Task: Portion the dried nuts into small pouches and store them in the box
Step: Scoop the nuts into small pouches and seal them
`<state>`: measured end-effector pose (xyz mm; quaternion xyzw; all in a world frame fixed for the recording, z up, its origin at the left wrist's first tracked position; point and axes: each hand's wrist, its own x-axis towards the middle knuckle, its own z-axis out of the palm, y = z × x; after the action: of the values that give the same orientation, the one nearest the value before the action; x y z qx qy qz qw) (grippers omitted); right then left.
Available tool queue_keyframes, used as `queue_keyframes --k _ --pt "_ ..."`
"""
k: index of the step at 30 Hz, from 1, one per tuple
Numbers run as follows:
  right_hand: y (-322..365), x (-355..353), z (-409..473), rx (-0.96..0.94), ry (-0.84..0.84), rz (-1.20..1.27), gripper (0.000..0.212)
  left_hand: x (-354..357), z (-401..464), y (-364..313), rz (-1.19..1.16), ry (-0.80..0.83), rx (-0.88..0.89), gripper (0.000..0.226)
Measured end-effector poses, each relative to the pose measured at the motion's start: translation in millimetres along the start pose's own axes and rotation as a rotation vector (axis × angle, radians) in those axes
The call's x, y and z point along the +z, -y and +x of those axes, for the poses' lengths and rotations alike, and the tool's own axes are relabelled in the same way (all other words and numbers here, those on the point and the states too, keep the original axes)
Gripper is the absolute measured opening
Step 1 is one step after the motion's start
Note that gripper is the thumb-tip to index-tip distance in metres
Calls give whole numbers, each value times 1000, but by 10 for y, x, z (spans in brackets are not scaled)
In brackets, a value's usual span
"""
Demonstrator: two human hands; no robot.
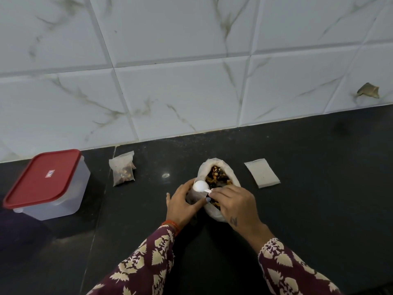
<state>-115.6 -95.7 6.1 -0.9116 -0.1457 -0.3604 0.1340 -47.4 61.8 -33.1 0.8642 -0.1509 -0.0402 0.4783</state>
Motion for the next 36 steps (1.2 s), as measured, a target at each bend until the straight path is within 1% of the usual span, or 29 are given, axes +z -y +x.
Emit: queue_keyframes --k 2,3,4,6,8,10,12,14,17,18,20,23,25,28,31,34,35,36 --pt "-4 -3 9 15 6 16 23 -10 4 -7 7 4 -4 71" --pt "-11 -3 6 53 2 39 20 -12 -1 -15 16 6 -1 66" --pt "-16 -3 -2 119 -18 76 16 -12 -4 -15 20 5 0 61" --pt "-8 -25 11 334 -56 195 14 -25 -9 -34 25 -6 -3 55" --pt "-23 -61 64 603 -29 365 17 -45 -14 -35 53 0 4 60" --pt "-78 -97 95 809 12 484 19 -68 -22 -23 85 17 22 73" --pt "-177 -119 93 922 -1 565 20 -98 -26 1 118 19 40 79" --pt "-283 -128 64 972 0 564 19 -116 -33 38 171 19 59 81" --pt "-404 -88 23 944 116 453 18 -84 -50 105 208 16 78 80" --pt "-426 -68 25 898 158 376 17 -60 -54 119 210 7 88 78" --pt "-461 -7 51 751 181 181 16 2 -65 150 210 -20 110 75" --pt "-455 94 154 562 188 50 16 81 -91 223 204 -82 145 70" --pt "-423 151 229 529 295 22 18 111 -103 266 214 -111 168 68" --pt "-380 216 288 514 544 -27 27 116 -105 281 237 -119 184 70" --pt "-372 144 284 427 657 -97 28 108 -107 279 263 -97 184 76" --pt "-444 -24 231 418 690 -114 22 111 -105 287 283 -74 179 77" --pt "-481 -70 220 441 649 -100 20 113 -106 287 291 -73 178 77" --pt "-513 -92 218 466 570 -74 18 117 -105 288 297 -74 176 77"
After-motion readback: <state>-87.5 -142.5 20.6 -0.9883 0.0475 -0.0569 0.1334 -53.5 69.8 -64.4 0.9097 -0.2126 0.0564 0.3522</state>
